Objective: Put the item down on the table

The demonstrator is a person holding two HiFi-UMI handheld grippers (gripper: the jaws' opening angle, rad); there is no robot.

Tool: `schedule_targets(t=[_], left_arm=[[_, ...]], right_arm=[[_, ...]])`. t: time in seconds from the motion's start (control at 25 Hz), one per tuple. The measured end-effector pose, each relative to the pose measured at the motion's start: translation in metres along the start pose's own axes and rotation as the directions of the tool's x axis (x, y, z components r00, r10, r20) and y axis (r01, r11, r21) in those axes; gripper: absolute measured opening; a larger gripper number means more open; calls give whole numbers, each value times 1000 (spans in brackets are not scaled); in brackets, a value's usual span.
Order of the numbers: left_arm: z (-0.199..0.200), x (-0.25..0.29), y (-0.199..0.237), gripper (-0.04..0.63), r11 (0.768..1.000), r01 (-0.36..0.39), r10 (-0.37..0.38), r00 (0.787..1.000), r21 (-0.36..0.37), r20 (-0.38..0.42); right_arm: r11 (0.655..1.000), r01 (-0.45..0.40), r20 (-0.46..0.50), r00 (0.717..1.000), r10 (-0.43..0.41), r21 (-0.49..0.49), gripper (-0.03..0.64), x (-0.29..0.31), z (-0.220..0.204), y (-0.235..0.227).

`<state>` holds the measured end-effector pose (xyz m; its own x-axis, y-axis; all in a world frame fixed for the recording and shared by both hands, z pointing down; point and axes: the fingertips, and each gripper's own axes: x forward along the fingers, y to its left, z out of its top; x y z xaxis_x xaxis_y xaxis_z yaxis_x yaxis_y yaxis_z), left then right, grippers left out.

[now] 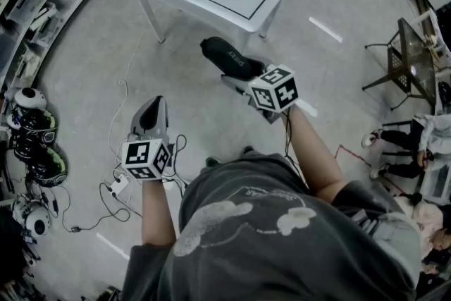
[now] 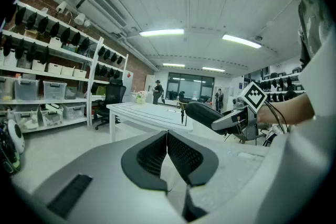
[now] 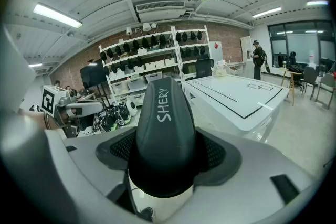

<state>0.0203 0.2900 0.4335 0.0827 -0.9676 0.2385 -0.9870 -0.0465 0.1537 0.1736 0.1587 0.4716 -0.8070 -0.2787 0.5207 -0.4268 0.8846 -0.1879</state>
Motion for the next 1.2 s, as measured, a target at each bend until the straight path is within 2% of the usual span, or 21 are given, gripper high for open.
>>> schedule_targets(t=[0.52, 0.84, 1.2], left_arm=[[-3, -29, 4, 3, 1000, 14, -14, 1000, 1, 18], [-8, -52, 31, 3, 1000, -21, 21, 999, 1, 30], [-15, -41, 63, 3, 996, -86, 86, 996, -4, 2]], right_arm=[[999, 11, -1, 1000, -11, -36, 322, -4, 0, 30], [1000, 4, 10, 1000, -3, -29, 324, 10, 1, 49], [999, -51, 19, 999, 51, 6, 324, 61, 16, 30]])
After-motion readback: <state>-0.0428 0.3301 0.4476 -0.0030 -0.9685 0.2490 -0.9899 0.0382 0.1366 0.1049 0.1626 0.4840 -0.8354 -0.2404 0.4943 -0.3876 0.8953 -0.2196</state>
